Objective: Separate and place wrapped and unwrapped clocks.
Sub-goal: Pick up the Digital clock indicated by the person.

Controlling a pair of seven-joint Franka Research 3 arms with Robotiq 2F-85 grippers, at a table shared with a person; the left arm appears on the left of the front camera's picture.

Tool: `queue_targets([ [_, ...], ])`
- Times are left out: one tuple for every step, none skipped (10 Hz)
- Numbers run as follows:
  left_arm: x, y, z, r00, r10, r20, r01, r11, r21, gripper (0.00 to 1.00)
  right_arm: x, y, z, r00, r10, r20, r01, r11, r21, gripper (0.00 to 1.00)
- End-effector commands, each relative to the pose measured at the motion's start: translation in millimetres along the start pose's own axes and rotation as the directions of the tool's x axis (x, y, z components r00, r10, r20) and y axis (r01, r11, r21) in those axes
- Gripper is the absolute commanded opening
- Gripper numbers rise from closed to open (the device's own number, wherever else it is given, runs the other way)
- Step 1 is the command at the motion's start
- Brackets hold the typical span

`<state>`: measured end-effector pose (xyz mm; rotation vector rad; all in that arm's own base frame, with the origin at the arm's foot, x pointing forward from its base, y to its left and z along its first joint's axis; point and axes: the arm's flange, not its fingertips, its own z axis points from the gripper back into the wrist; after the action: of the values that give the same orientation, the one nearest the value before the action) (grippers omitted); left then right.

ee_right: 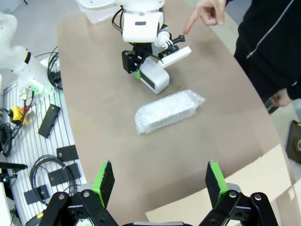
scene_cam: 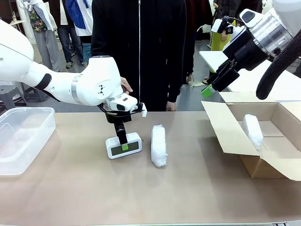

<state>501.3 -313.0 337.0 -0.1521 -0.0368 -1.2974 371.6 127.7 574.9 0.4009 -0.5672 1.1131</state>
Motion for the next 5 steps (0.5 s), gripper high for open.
queue_targets([
  [4.3,4.4,1.7,1.0,0.014,-0.002,-0.014,1.0,-0.006,1.0,2.2,-1.7,-0.4,1.0,0.003,0.011,-0.003,1.0,0.019,1.0],
  [4.5,4.7,0.9,0.999,0.035,-0.012,-0.035,0.999,-0.013,0.8,2.2,-1.7,-0.4,1.0,0.003,0.011,-0.003,1.0,0.019,1.0],
  [4.1,5.5,-0.8,0.999,0.029,-0.023,-0.03,0.999,-0.024,0.8,2.2,-1.7,-0.4,1.0,0.003,0.011,-0.003,1.0,0.019,1.0],
  [4.1,5.9,-1.1,0.999,0.031,-0.021,-0.032,0.999,-0.022,0.6,2.2,-1.7,-0.4,1.0,0.003,0.011,-0.003,1.0,0.019,1.0],
  [4.3,5.9,-1.2,0.999,0.029,-0.02,-0.029,0.999,-0.022,0.75,2.2,-1.7,-0.4,1.0,0.003,0.011,-0.003,1.0,0.019,1.0],
])
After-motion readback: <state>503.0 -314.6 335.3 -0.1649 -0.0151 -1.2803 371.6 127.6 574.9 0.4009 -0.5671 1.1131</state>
